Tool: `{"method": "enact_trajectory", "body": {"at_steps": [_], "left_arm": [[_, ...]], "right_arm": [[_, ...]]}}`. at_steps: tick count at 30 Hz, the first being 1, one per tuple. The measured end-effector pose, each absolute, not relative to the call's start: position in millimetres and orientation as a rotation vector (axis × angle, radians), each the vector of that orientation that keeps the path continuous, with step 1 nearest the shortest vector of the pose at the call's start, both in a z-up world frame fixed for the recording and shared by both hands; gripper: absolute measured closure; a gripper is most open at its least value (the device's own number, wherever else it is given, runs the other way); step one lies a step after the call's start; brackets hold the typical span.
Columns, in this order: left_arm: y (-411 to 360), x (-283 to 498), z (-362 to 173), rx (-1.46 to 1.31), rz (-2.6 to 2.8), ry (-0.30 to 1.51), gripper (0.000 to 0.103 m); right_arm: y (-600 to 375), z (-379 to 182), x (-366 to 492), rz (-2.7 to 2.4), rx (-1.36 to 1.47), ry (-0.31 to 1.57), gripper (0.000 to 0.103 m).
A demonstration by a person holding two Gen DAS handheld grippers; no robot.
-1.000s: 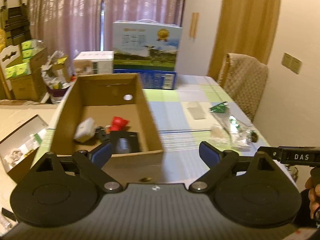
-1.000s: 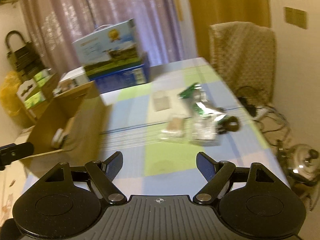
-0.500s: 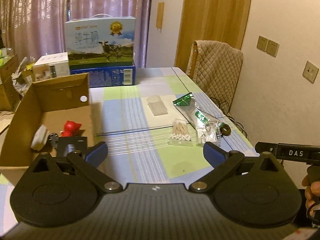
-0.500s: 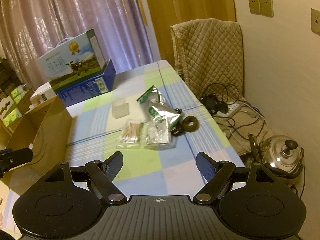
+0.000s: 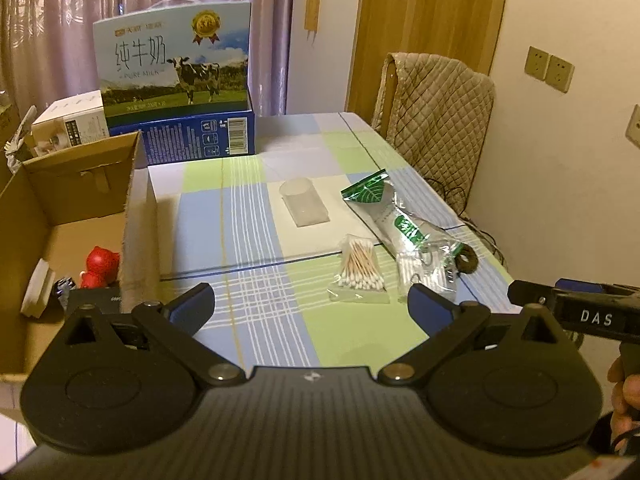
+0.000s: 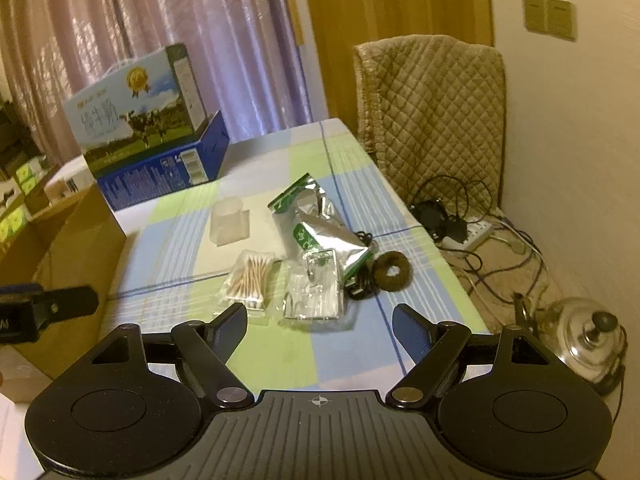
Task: Organize objects
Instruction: 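Move both tools back toward the cotton swabs and plastic bags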
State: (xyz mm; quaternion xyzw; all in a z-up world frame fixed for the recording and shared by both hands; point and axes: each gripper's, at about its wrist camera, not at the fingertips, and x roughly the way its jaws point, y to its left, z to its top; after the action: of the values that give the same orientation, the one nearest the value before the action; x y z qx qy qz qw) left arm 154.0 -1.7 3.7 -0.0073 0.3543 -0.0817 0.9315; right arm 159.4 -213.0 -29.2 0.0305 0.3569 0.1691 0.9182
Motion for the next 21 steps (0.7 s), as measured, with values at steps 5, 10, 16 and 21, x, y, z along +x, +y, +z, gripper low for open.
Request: {"method": "enact_trajectory", "body": {"at_steps": [5, 10, 16, 21], "left_arm": [[-6.5, 182.2, -12.9, -0.008, -0.164, 0.748, 0.002], [-12.6, 205.3, -31.4, 0.012, -0.16, 0.773, 0.002], [-13.8, 224.1, -49.0, 0.009, -0.162, 0.794, 0.002], [-12.6, 235.2, -58.2, 0.001, -0.165, 0.804, 0.002]], "right_arm": [[-194.4, -50.4, 179.0, 0.37, 0.005, 0.732, 0.026], [-179.3, -69.1, 198.7, 0.387, -0.023, 0.741, 0.026], [-166.4, -89.4, 220.7, 0.382, -0.066, 0.761, 0.026], [-163.4, -100.5, 233.6, 0.372, -0.081, 0.798, 0.031]]}}
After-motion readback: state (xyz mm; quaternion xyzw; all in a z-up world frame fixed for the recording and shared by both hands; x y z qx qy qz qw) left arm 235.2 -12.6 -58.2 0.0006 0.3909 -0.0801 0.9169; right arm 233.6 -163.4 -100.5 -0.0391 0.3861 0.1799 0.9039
